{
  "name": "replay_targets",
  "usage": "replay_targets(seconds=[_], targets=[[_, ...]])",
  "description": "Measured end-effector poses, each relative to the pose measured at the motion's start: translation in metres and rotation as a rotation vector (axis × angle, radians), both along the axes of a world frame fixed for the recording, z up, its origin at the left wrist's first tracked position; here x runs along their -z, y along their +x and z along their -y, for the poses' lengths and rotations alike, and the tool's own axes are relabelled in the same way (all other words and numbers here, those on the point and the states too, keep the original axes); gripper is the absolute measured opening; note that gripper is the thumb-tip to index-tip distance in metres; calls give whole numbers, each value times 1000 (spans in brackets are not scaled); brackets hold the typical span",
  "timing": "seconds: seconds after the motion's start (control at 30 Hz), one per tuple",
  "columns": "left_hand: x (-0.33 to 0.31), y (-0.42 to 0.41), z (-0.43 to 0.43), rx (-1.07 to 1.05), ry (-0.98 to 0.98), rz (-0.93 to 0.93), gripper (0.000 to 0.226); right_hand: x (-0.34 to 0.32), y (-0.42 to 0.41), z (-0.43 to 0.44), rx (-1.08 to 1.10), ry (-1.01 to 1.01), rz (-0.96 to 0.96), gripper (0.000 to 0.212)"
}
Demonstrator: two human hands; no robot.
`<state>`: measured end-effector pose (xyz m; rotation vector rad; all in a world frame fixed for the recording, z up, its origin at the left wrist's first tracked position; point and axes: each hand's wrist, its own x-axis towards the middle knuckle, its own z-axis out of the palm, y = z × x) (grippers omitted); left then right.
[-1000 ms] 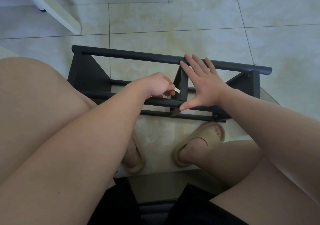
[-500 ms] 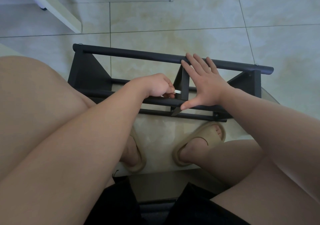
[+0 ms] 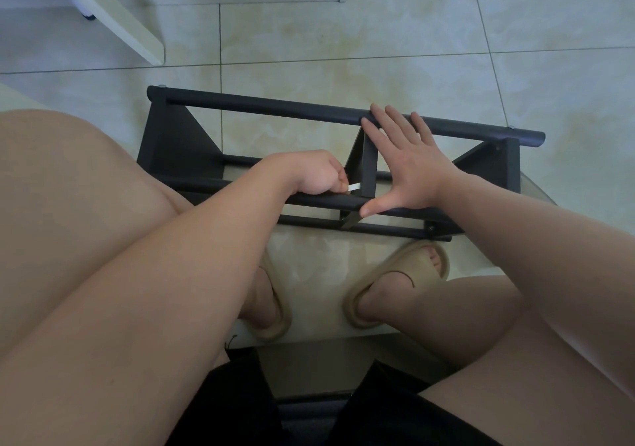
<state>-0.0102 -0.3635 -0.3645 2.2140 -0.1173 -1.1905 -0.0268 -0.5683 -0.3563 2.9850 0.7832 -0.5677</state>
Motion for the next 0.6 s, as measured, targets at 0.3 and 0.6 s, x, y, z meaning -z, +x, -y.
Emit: replay_targets(seconds=[0.3, 0.6], targets=[[-6, 5, -6, 14, -47, 106, 21, 0, 1, 0, 1, 0, 3, 147], [-9, 8, 5, -83, -112, 138, 23, 1, 2, 1, 1, 9, 9, 148]])
